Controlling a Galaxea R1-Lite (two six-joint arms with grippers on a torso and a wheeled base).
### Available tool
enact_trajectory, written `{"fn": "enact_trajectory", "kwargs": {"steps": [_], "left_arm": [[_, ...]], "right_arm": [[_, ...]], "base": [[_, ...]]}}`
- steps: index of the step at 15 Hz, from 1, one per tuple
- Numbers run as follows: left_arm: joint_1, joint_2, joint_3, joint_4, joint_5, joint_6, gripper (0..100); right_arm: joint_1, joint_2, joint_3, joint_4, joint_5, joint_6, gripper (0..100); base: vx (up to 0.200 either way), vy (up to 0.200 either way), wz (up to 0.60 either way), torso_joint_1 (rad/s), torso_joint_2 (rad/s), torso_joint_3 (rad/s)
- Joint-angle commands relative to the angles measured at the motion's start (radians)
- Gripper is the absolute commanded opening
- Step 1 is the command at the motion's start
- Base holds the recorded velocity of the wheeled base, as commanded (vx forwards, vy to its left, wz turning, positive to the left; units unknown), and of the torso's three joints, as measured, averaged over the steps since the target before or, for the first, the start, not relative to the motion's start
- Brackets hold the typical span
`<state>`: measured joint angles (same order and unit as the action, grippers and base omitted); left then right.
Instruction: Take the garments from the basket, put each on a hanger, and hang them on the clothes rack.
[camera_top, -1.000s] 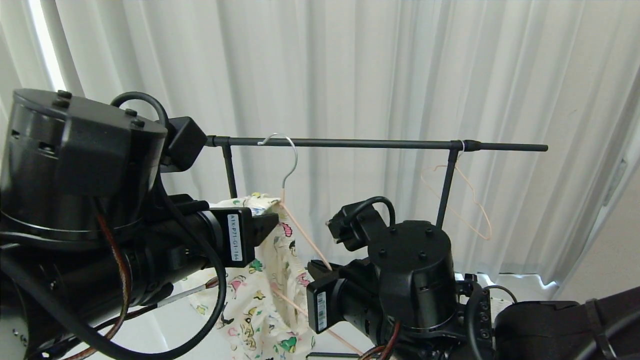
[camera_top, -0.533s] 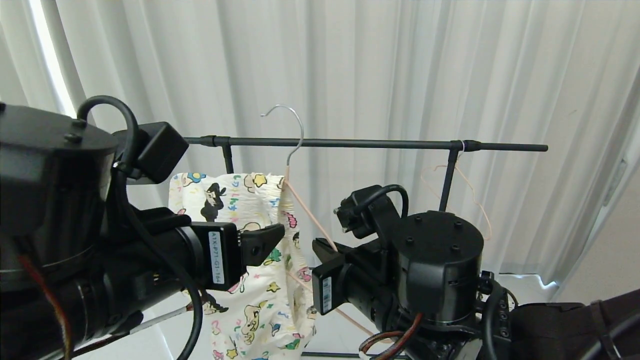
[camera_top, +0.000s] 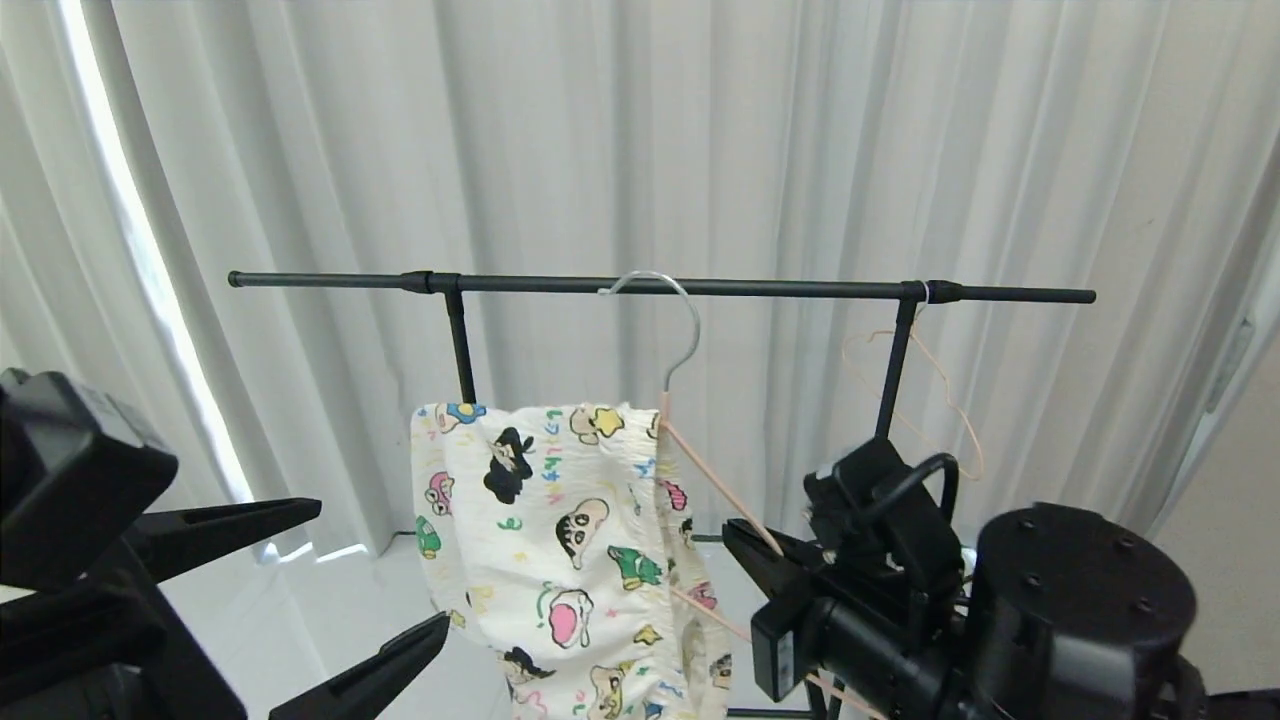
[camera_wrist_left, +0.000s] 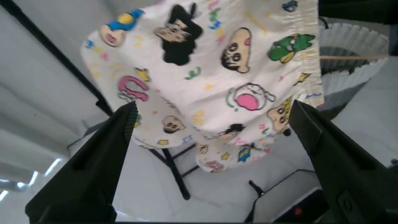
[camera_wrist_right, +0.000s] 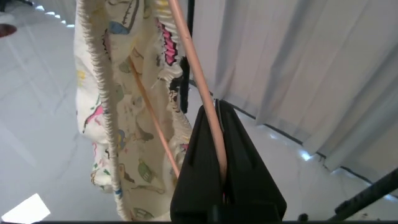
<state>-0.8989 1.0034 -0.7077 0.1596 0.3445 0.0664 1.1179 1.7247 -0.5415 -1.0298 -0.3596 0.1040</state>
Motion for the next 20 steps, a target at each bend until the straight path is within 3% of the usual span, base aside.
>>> {"fn": "enact_trajectory", "kwargs": {"steps": [1, 3, 6, 8, 10, 13, 18, 19, 20], "left_arm": [[-0.002, -0.048, 0.027, 0.0, -0.015, 0.015, 100], [-0.002, -0.011, 0.024, -0.009, -0.093, 0.026, 100], [-0.006, 0.026, 0.085, -0.12, -0.262, 0.049, 100], [-0.005, 0.011, 0.185, -0.169, -0.42, 0.197, 100], [0.003, 0.03, 0.217, -0.176, -0.504, 0.271, 100], [0.002, 0.106, 0.22, -0.227, -0.513, 0.271, 100], [-0.008, 0.138, 0.231, -0.235, -0.532, 0.27, 100], [-0.008, 0.138, 0.232, -0.235, -0.544, 0.266, 0], [-0.008, 0.138, 0.232, -0.235, -0.545, 0.266, 0]], "right_arm": [[0.002, -0.093, 0.156, -0.067, 0.045, -0.05, 0], [0.011, -0.128, 0.268, -0.124, 0.103, -0.096, 0], [0.071, -0.158, 0.388, -0.184, 0.177, -0.158, 0], [0.131, -0.168, 0.414, -0.2, 0.183, -0.17, 0], [0.158, -0.168, 0.414, -0.2, 0.185, -0.184, 0], [0.215, -0.166, 0.405, -0.202, 0.183, -0.196, 0], [0.234, -0.163, 0.36, -0.202, 0.183, -0.213, 0], [0.234, -0.16, 0.348, -0.2, 0.183, -0.227, 0], [0.237, -0.158, 0.344, -0.2, 0.183, -0.228, 0]], "base": [[0.0, 0.0, 0.0, 0.0, 0.0, 0.0], [0.0, 0.0, 0.0, 0.0, 0.0, 0.0], [0.0, 0.0, 0.0, 0.0, 0.0, 0.0], [0.0, 0.0, 0.0, 0.0, 0.0, 0.0], [0.0, 0.0, 0.0, 0.0, 0.0, 0.0], [0.0, 0.0, 0.0, 0.0, 0.0, 0.0], [0.0, 0.0, 0.0, 0.0, 0.0, 0.0], [0.0, 0.0, 0.0, 0.0, 0.0, 0.0], [0.0, 0.0, 0.0, 0.0, 0.0, 0.0]]}}
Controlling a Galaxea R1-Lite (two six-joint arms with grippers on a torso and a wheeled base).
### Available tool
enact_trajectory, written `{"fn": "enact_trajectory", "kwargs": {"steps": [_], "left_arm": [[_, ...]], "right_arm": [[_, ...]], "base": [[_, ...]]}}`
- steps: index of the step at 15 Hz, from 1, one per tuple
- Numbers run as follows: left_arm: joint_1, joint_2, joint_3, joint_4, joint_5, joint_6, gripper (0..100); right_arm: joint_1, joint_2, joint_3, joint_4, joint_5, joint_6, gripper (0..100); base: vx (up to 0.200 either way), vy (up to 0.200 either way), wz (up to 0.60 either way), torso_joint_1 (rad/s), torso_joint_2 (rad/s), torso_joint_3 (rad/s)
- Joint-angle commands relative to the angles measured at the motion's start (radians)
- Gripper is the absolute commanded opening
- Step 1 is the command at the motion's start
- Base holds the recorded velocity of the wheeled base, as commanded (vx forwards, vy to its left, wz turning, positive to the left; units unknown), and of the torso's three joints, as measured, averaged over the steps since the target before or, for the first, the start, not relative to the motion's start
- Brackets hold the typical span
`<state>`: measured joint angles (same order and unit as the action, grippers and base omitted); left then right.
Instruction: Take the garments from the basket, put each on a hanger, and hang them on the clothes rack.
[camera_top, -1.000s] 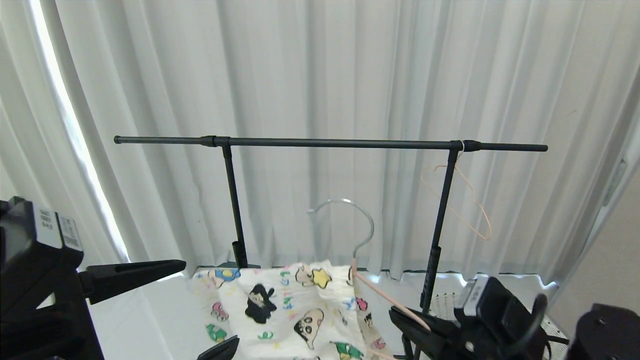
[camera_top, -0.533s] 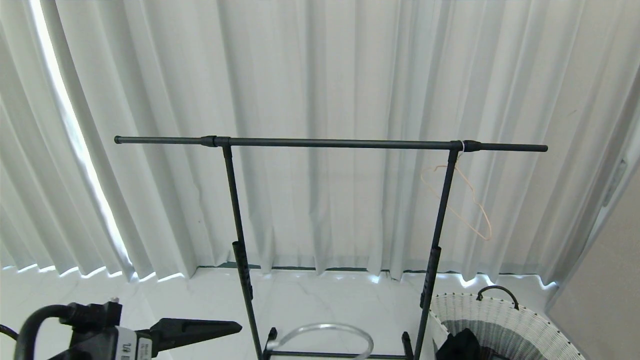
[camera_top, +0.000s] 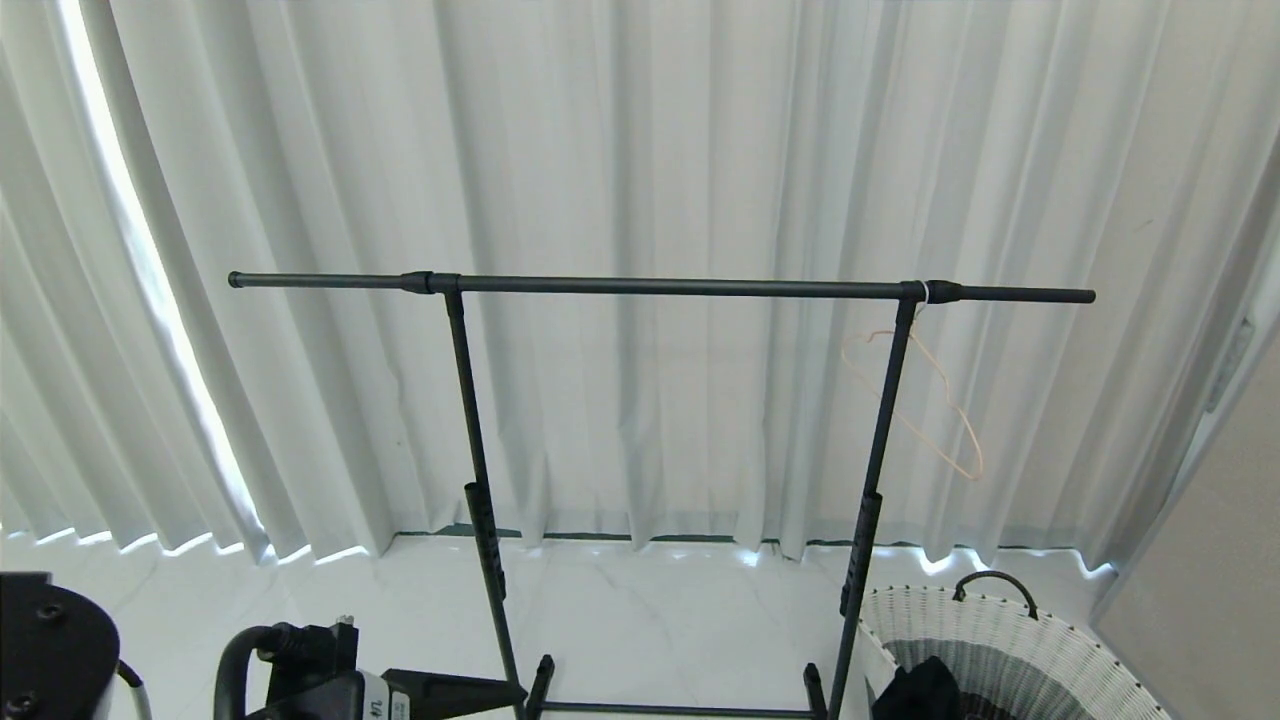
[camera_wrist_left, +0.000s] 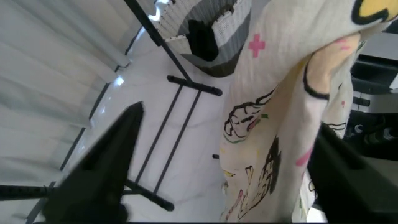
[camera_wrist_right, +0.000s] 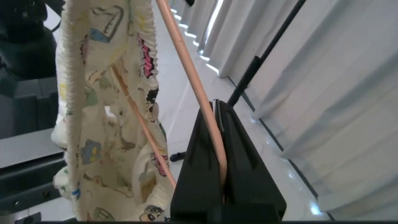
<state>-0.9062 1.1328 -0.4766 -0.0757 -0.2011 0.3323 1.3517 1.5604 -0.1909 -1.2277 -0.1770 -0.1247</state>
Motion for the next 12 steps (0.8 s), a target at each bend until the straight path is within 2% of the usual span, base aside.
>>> {"fn": "enact_trajectory", "kwargs": {"steps": [1, 9, 10, 12], "left_arm": [[0.0, 0.01, 0.001, 0.001, 0.0, 0.002, 0], [0.007, 0.012, 0.009, 0.001, 0.003, 0.001, 0], [0.018, 0.012, 0.016, 0.001, 0.003, 0.002, 0], [0.038, 0.007, 0.033, 0.001, 0.008, 0.002, 0]], "right_arm": [[0.004, 0.006, -0.009, -0.004, 0.001, 0.0, 0], [0.004, 0.007, 0.001, -0.003, -0.002, -0.015, 0], [0.004, 0.007, 0.001, -0.004, -0.002, -0.016, 100], [0.001, 0.007, 0.002, -0.003, -0.007, -0.016, 100]], "base": [[0.0, 0.0, 0.0, 0.0, 0.0, 0.0], [0.0, 0.0, 0.0, 0.0, 0.0, 0.0], [0.0, 0.0, 0.0, 0.0, 0.0, 0.0], [0.0, 0.0, 0.0, 0.0, 0.0, 0.0]]}}
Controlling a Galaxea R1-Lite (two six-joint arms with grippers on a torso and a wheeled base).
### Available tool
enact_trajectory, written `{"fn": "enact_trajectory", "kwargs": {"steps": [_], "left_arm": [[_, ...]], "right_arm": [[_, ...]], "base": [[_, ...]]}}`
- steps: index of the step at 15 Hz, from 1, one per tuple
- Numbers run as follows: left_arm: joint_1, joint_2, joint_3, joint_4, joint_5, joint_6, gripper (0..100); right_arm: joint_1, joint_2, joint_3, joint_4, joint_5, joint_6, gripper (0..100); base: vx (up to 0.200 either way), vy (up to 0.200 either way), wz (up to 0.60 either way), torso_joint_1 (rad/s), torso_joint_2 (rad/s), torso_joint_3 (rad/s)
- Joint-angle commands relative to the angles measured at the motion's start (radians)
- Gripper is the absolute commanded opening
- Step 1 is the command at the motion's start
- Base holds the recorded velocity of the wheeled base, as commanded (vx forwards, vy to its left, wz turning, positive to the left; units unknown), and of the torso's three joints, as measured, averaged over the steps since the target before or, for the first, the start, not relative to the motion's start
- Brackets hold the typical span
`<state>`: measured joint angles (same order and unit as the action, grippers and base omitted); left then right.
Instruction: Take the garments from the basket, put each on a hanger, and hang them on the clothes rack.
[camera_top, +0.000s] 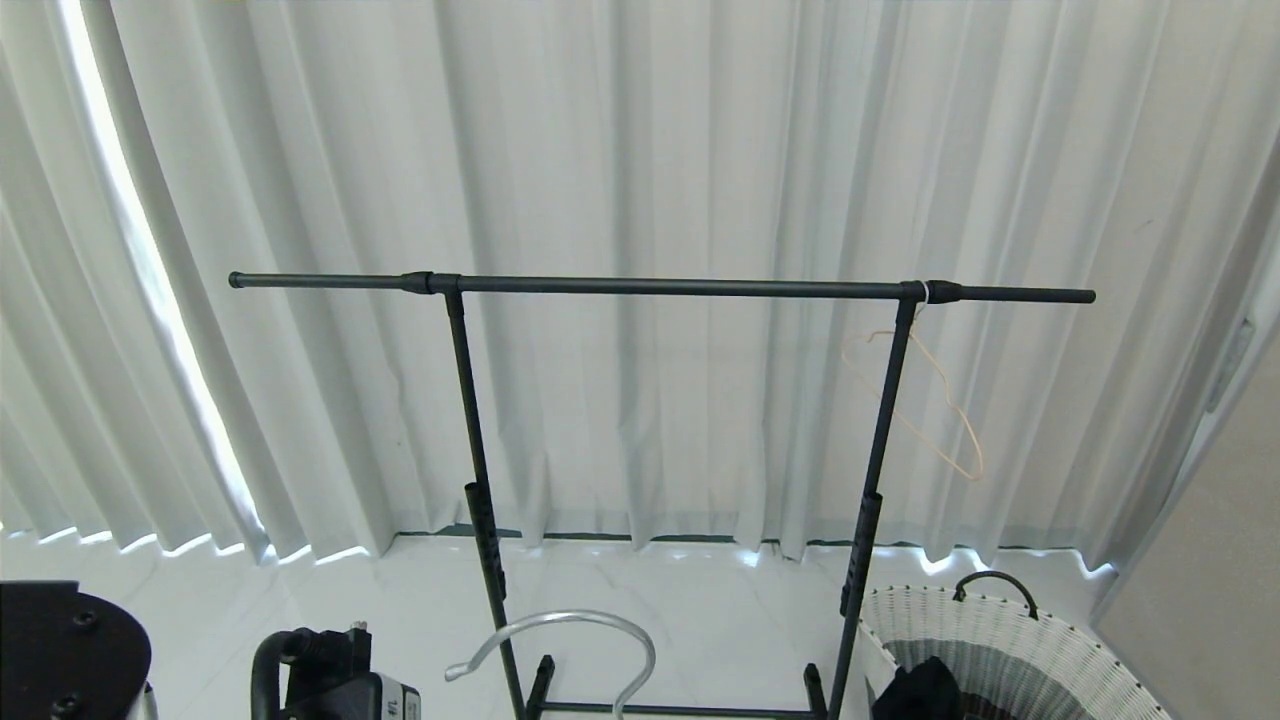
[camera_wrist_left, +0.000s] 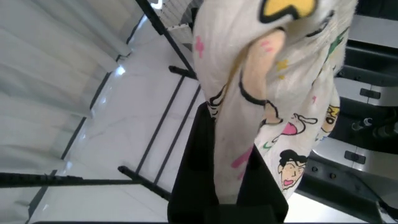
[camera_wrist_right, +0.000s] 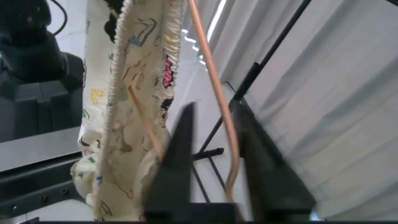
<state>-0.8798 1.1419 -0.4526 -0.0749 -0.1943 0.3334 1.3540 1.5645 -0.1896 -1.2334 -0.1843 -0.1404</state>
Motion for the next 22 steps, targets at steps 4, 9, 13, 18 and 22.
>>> {"fn": "enact_trajectory", "kwargs": {"steps": [4, 9, 13, 18, 22], "left_arm": [[0.131, -0.004, 0.038, -0.002, 0.003, 0.006, 0], [0.237, -0.027, 0.029, -0.052, 0.003, 0.001, 0], [0.234, -0.044, 0.031, -0.085, 0.001, 0.01, 0], [0.223, -0.042, -0.034, -0.086, -0.001, 0.01, 0], [0.22, -0.044, -0.063, -0.085, -0.001, 0.01, 0]], "right_arm": [[-0.009, 0.0, 0.042, 0.003, -0.047, -0.005, 100], [-0.073, 0.031, 0.041, 0.058, -0.044, 0.17, 100], [-0.115, 0.029, -0.142, 0.316, -0.044, 0.533, 100], [-0.248, 0.105, -0.287, 0.462, -0.02, 0.717, 100], [-0.165, 0.177, -0.312, 0.46, -0.012, 0.713, 100]], "base": [[0.0, 0.0, 0.0, 0.0, 0.0, 0.0], [0.0, 0.0, 0.0, 0.0, 0.0, 0.0], [0.0, 0.0, 0.0, 0.0, 0.0, 0.0], [0.0, 0.0, 0.0, 0.0, 0.0, 0.0], [0.0, 0.0, 0.0, 0.0, 0.0, 0.0]]}}
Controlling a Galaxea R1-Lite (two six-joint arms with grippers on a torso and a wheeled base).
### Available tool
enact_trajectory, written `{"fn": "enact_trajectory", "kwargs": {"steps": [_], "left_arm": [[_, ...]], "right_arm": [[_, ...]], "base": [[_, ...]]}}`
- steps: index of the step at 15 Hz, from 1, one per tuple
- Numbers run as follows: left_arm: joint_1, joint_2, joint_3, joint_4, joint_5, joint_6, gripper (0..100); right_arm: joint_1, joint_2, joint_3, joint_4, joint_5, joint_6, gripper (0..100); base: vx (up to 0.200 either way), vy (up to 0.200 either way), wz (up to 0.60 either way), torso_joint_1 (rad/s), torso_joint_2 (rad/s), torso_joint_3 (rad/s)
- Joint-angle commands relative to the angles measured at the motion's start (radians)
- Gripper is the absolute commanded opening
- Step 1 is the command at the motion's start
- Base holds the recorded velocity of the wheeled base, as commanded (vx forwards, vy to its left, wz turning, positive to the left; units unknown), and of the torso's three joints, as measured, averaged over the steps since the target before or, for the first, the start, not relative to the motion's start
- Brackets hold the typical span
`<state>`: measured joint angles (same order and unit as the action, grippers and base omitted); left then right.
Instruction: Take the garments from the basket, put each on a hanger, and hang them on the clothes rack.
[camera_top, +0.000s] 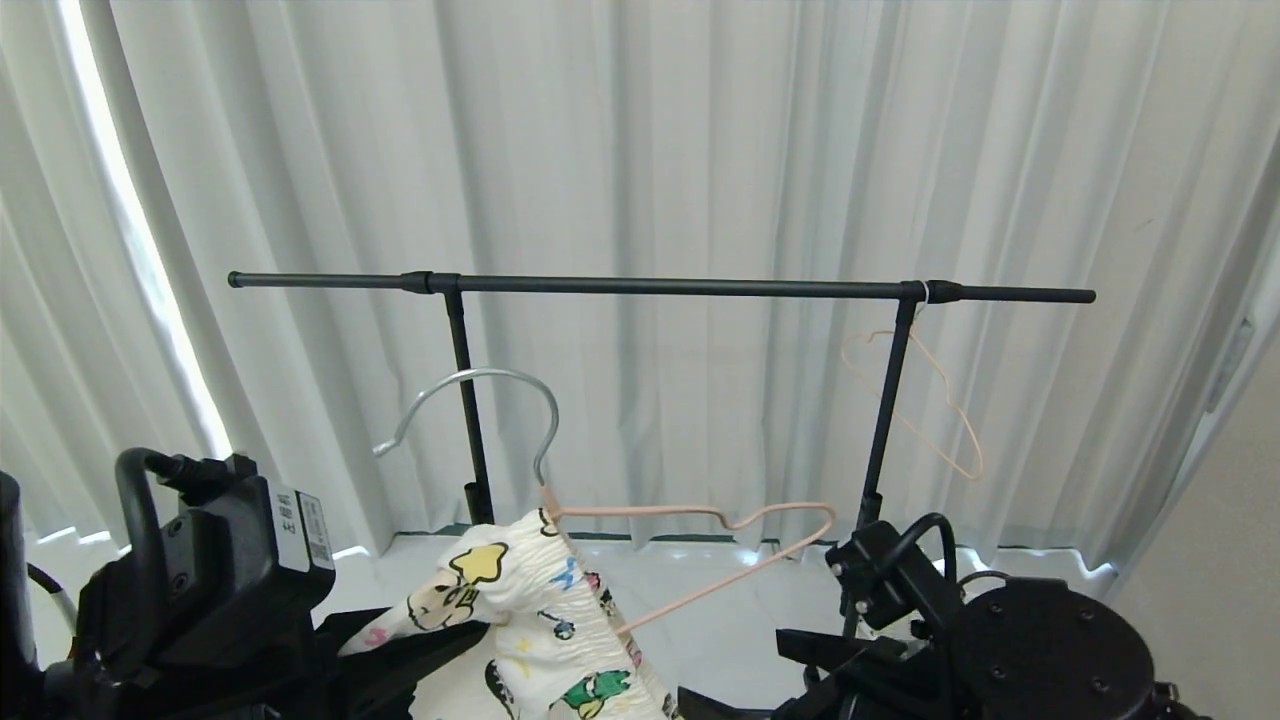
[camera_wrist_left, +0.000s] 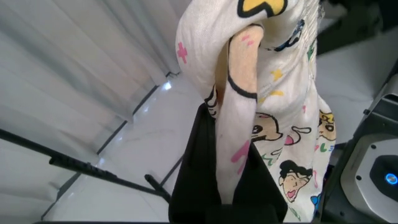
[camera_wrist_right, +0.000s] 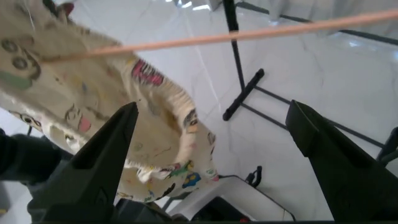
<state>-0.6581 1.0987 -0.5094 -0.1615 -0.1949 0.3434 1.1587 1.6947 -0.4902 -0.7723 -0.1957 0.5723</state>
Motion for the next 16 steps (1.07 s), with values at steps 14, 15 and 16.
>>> {"fn": "enact_trajectory", "kwargs": {"steps": [14, 15, 16], "left_arm": [[-0.015, -0.074, -0.057, 0.002, 0.002, -0.006, 0], [-0.015, -0.076, -0.055, 0.0, 0.002, -0.006, 0], [-0.014, -0.076, -0.055, 0.002, 0.002, -0.006, 0]], "right_arm": [[0.079, 0.181, -0.021, 0.008, -0.12, -0.063, 100], [0.075, 0.194, -0.019, 0.008, -0.143, -0.068, 100], [0.068, 0.195, -0.014, 0.01, -0.151, -0.071, 100]], "base": [[0.0, 0.0, 0.0, 0.0, 0.0, 0.0], [0.0, 0.0, 0.0, 0.0, 0.0, 0.0], [0.0, 0.0, 0.0, 0.0, 0.0, 0.0]]}}
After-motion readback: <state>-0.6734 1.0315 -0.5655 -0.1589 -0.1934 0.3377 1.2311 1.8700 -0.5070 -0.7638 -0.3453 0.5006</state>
